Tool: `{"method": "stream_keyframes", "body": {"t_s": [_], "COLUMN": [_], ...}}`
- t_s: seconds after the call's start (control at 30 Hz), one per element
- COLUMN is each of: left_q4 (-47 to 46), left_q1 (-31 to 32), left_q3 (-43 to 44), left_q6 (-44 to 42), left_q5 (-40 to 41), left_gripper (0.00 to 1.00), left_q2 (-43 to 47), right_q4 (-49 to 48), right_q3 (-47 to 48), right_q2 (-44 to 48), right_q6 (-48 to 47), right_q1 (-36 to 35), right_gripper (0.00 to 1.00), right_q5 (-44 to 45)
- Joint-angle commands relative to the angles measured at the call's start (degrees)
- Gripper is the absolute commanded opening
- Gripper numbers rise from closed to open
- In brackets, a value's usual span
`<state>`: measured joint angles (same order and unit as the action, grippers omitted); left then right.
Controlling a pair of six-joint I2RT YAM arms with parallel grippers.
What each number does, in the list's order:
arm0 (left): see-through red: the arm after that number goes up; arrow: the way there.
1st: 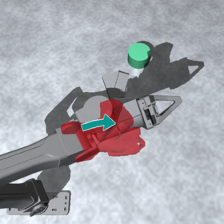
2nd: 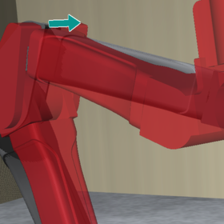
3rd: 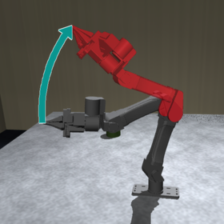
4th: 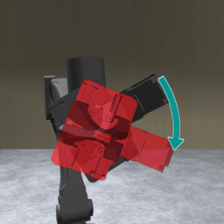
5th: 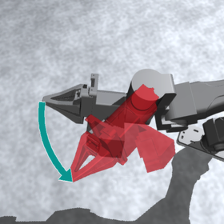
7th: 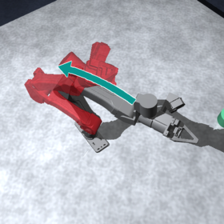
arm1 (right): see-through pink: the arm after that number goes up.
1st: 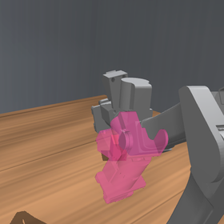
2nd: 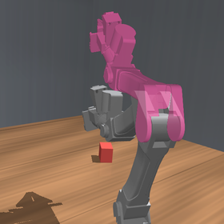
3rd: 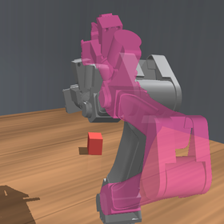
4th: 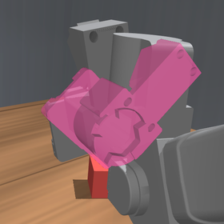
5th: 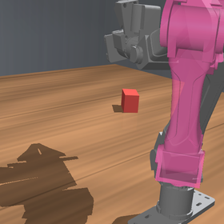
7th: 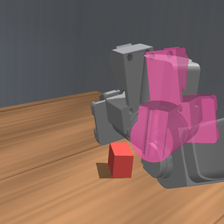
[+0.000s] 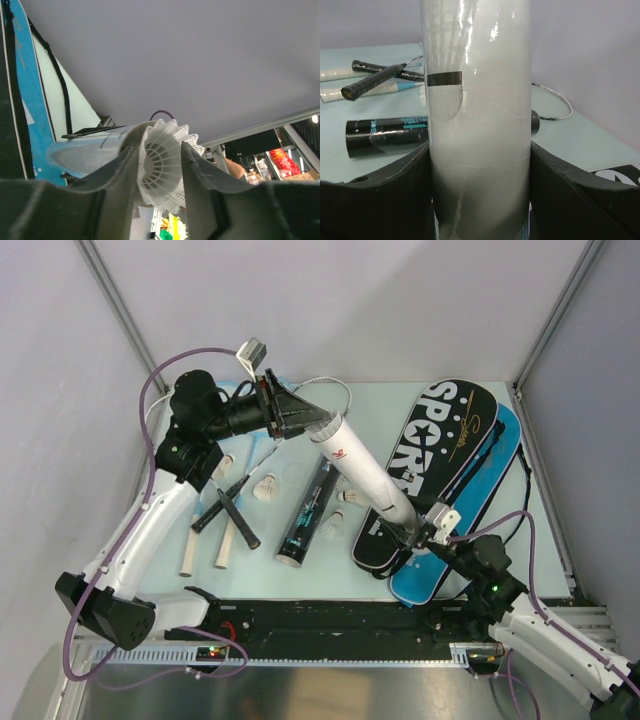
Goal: Pack up the badminton gear
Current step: Place the shuttlecock at the shuttle tube.
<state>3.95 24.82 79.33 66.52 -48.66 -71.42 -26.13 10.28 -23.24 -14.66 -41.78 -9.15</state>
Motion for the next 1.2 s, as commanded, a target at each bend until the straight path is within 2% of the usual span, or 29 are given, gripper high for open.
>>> {"method": "stream_keyframes", "body": {"t_s": [0.0,0.1,0.2,0.37,0.53,0.67,0.77,0.9,1.03,1.17], "left_q4": [2.99,4.63,6.52,10.36,17.95,19.93,22.23,28.32,31.88,32.54], "left_q1": [0.80,0.72,0.01,-2.81,-4.05,-4.83,-5.36,-5.47,-5.43,-5.02], "left_q3": [-1.47,-0.21,1.96,6.74,13.09,15.41,15.88,14.27,8.68,-0.14], "left_q6": [-5.34,-7.88,-11.05,-14.31,-20.99,-23.27,-28.41,-38.14,-44.19,-46.80], "left_q5": [-1.21,-0.23,1.06,3.10,7.22,7.72,8.97,16.03,26.17,33.58], "left_gripper": [0.54,0.68,0.74,0.77,0.81,0.82,0.82,0.81,0.80,0.78], "left_q2": [1.18,1.38,1.44,1.22,1.19,0.84,1.51,5.07,9.64,12.32], "right_q4": [-5.66,-5.61,-5.06,-5.13,-5.41,-6.05,-7.20,-6.05,-11.13,-13.19], "right_q3": [1.69,1.54,1.57,0.90,0.51,0.35,1.03,3.33,2.70,3.28], "right_q2": [1.52,1.52,1.83,2.54,2.47,2.39,2.33,2.04,2.00,2.65], "right_q6": [0.08,0.30,0.28,0.53,0.75,1.16,4.20,11.85,17.27,18.58], "right_q1": [-0.40,-0.53,-0.59,-0.68,-0.73,-0.70,-0.69,-0.73,-0.79,-0.83], "right_gripper": [0.39,0.39,0.39,0.39,0.39,0.39,0.38,0.37,0.37,0.37], "right_q5": [0.09,-0.07,-0.44,-0.41,-0.84,-0.23,2.43,7.71,5.79,4.46]}}
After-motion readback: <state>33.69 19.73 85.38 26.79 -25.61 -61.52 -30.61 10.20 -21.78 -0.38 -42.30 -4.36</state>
